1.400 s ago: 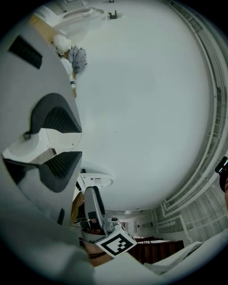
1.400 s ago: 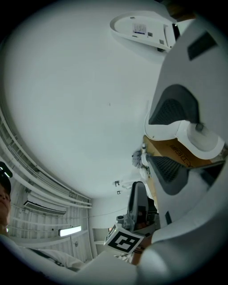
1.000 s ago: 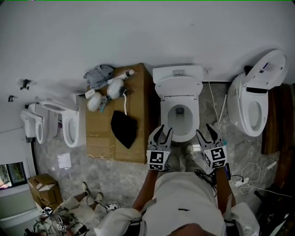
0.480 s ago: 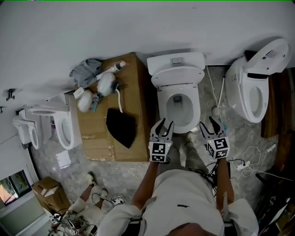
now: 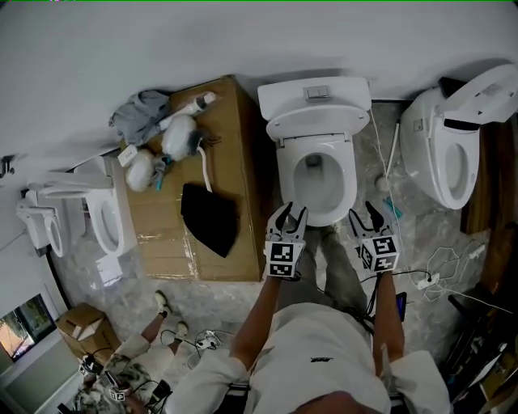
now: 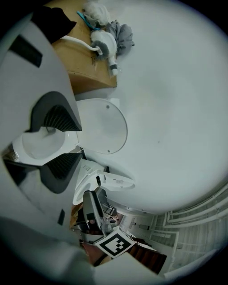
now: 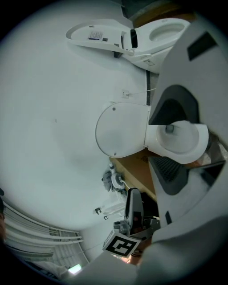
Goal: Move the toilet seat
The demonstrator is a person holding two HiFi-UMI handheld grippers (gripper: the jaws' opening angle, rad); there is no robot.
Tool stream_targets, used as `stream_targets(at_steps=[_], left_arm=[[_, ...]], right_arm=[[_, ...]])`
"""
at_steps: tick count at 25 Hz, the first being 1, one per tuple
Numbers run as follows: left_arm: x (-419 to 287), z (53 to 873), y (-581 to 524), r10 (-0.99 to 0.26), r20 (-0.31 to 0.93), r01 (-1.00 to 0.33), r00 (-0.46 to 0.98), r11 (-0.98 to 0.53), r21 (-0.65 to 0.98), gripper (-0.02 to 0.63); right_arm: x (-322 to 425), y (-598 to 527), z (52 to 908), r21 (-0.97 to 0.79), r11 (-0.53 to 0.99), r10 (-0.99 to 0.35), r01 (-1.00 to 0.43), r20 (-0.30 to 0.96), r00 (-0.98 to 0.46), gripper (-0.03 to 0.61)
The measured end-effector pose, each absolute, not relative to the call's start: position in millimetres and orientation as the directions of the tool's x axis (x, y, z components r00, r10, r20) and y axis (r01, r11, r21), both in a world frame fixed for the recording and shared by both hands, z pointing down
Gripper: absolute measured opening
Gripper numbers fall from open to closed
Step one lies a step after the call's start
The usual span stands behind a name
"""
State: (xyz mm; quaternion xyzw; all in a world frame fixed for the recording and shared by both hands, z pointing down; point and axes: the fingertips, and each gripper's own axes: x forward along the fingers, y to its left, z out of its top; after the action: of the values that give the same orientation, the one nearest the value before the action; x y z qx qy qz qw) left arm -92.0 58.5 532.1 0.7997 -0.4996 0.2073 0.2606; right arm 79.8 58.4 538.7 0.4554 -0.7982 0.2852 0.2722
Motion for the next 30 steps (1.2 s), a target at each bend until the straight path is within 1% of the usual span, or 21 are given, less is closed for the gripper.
stream_targets(at_steps=[18,30], left_arm=[[-96.7,630.3,85.6,-0.657,0.677,-0.942,0.332,-0.266,0.204,0.166],[-88.1,691.6,103.1,-0.635,0.709,-0.951,0.307,-0.225,0.211,0.174]], right_arm=[[85.2,90.9,640.2,-0.290,0.399,-0.471,-0.870,0.750,-0.465,0.235],[89.6,107.8,706.2,-0.325,0.384,-0.438,-0.864,0.760,-0.480,0.235]])
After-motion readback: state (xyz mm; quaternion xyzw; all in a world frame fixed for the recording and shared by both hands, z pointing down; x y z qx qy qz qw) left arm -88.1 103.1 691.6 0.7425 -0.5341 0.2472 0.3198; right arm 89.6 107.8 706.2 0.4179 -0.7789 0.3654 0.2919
